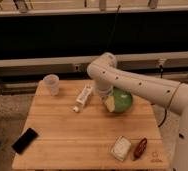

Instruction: Move the arm in a circular motion

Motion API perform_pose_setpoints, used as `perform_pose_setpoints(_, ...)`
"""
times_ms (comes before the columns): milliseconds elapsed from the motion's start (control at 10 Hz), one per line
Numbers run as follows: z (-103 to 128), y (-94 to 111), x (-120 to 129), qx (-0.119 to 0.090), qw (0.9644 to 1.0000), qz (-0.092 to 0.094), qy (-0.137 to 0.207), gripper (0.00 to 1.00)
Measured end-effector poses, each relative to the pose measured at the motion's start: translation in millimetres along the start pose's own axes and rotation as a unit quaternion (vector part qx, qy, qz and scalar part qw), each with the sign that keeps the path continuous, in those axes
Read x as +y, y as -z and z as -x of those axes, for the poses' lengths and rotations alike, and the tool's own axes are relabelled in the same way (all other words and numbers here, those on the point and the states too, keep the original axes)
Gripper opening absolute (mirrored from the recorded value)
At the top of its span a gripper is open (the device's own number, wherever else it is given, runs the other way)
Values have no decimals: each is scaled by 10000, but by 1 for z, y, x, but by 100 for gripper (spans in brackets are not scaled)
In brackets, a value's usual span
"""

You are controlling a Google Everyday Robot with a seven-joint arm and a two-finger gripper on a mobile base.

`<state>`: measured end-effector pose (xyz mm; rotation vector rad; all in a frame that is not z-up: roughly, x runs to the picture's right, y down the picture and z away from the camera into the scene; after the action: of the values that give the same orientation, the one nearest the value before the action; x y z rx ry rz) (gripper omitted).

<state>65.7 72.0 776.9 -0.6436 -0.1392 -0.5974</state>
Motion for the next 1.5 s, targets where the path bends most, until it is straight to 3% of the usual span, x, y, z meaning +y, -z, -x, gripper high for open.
perform_pose_setpoints(1500, 9, -7, -6, 59, 9962, 174, 851, 80)
